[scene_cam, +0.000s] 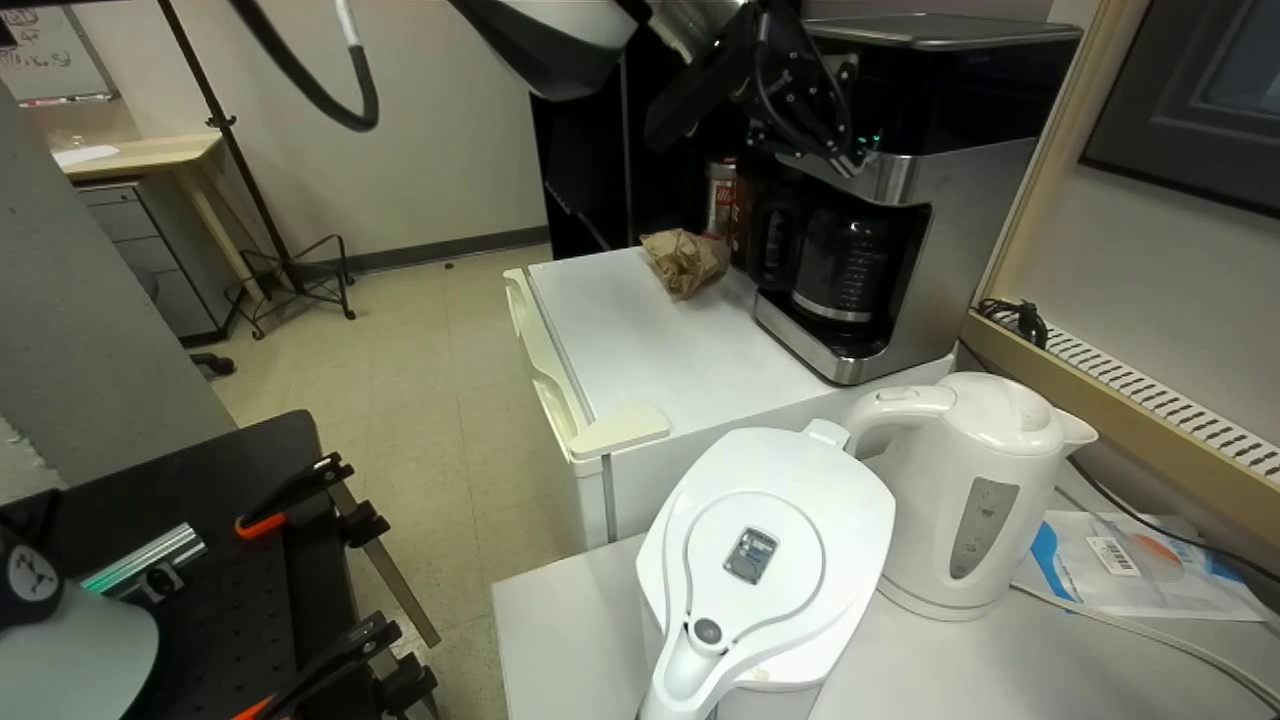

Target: Press a button on the right side of the coffee making machine

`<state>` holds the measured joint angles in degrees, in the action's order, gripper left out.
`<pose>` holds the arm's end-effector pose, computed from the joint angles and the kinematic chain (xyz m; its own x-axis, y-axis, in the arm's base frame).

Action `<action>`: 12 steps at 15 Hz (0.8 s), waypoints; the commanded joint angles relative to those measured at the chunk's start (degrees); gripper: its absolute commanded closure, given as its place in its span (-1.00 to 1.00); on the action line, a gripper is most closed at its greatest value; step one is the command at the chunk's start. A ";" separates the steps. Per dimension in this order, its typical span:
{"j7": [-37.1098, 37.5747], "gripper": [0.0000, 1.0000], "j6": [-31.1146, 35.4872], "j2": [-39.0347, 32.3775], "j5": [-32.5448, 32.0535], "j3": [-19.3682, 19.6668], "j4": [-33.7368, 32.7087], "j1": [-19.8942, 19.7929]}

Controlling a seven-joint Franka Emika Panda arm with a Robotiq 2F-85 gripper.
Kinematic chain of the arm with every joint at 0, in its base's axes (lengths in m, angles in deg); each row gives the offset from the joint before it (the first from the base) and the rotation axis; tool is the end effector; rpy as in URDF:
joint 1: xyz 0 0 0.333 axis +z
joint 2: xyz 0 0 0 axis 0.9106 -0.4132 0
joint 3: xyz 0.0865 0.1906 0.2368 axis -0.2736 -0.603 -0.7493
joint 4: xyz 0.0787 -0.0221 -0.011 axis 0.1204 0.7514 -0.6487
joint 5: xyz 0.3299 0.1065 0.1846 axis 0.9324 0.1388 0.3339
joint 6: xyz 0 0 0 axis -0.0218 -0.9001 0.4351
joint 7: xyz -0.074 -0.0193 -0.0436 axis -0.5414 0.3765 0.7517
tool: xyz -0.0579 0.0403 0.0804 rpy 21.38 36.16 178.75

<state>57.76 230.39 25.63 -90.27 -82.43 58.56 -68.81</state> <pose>0.6289 0.0330 0.3637 0.7797 0.4373 0.4482 0.0928 -0.7886 0.6079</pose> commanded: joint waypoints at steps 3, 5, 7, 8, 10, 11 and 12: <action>2.24 0.97 2.00 -0.84 -2.37 0.06 -1.42 0.17; 1.17 0.97 2.07 1.07 -2.21 -0.34 1.35 0.28; -0.48 0.97 1.60 3.59 -2.07 -0.90 4.84 0.52; -1.05 0.97 0.99 4.92 -2.56 -1.20 6.69 0.80; -1.72 1.00 0.00 7.80 -4.95 -1.58 10.19 1.50; -1.59 0.99 -0.24 9.48 -6.45 -1.72 12.07 1.83; -1.59 0.99 -0.63 11.17 -7.84 -1.90 13.88 2.16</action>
<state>57.30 230.94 30.34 -94.77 -83.99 65.88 -67.49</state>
